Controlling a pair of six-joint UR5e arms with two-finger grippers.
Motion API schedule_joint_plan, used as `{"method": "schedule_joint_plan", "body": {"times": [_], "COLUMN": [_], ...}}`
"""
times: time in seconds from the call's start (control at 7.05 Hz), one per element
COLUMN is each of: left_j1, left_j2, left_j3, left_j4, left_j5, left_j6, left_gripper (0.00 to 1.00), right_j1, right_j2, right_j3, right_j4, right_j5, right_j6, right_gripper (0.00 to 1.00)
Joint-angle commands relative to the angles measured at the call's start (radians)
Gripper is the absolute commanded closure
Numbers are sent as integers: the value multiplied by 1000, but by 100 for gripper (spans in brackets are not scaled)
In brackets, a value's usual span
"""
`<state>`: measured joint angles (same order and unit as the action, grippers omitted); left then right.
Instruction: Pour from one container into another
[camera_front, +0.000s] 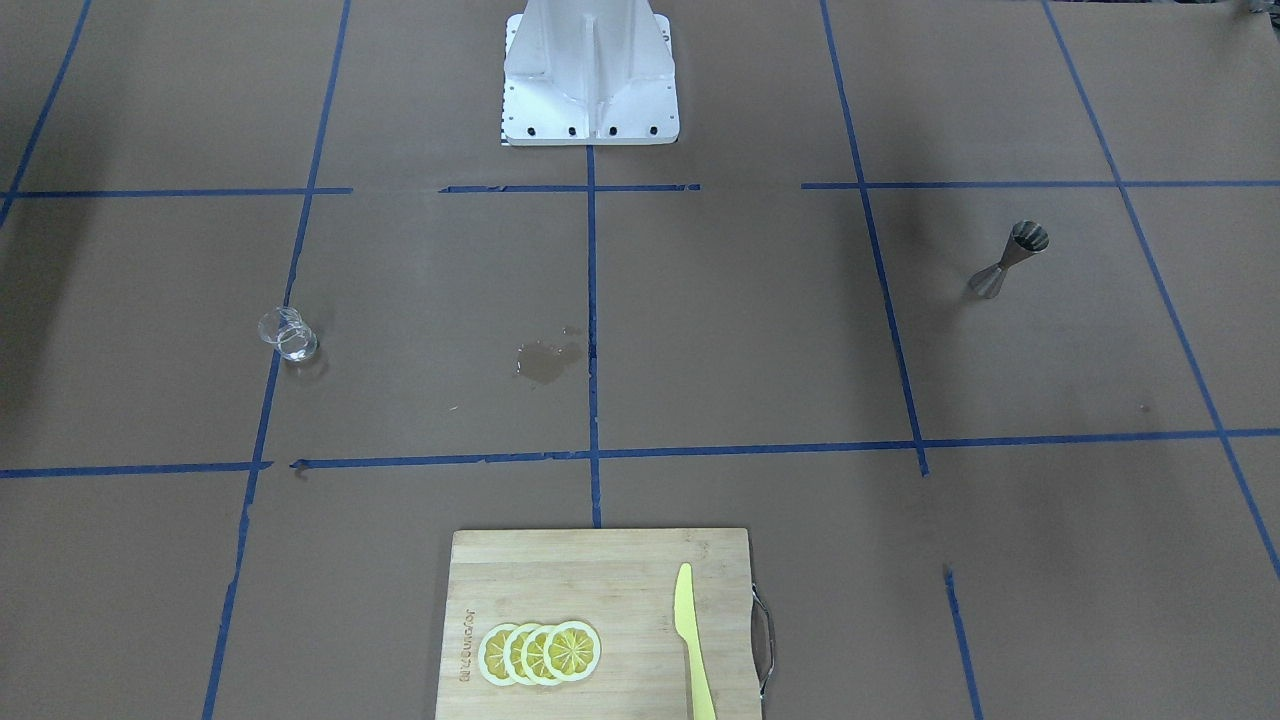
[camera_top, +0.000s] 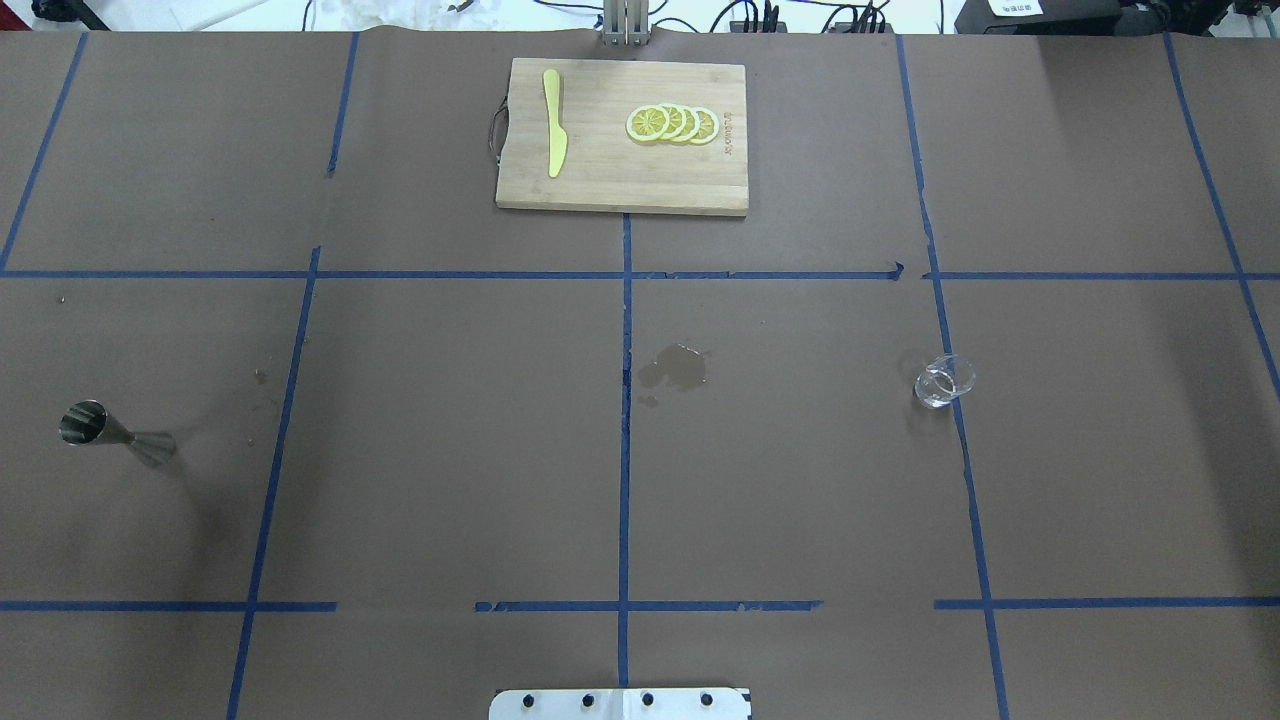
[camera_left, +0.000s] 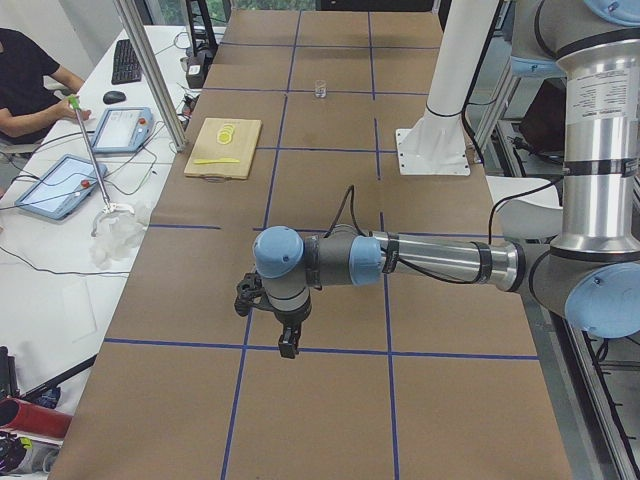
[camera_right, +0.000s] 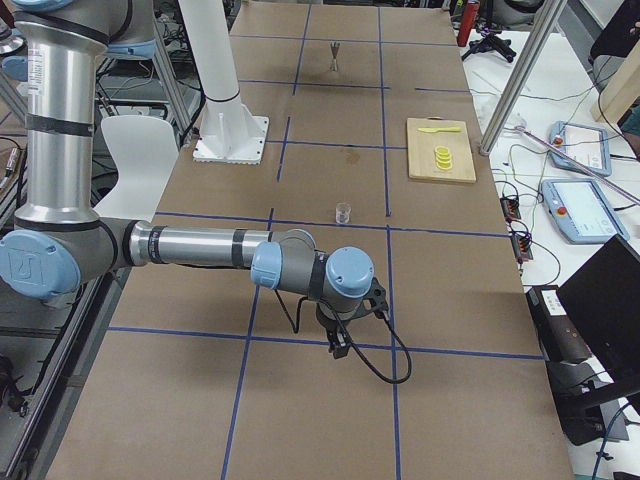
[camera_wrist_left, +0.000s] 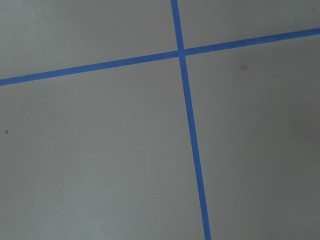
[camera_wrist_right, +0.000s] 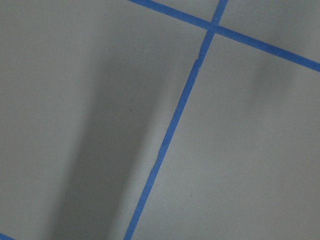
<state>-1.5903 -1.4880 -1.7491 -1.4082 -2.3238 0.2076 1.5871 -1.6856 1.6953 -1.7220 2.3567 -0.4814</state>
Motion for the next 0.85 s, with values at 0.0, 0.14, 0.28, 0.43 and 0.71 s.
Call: {"method": "schedule_joint_plan", "body": {"times": [0.0, 0.14, 0.28, 0.43, 0.71], "left_j1": [0, 0, 1, 0, 0], "left_j2": [0, 0, 0, 0, 0], "left_j3": [-1, -1, -1, -1, -1], "left_j4": [0, -2, -2, 0, -2], "left_j5": [0, 0, 0, 0, 0], "left_j6": [1, 1, 1, 0, -1], "left_gripper": [0, 0, 0, 0, 0], "right_j1": [8, 17, 19, 19, 19], "right_j2": [-6, -8, -11, -14, -13], "right_j3": [7, 3, 1, 3, 4], "right_j4": [94, 105, 105, 107, 111], "right_j5": [-48, -47, -40, -36, -27], "right_j6": [10, 16, 48, 146, 275], "right_gripper": [0, 0, 0, 0, 0]}}
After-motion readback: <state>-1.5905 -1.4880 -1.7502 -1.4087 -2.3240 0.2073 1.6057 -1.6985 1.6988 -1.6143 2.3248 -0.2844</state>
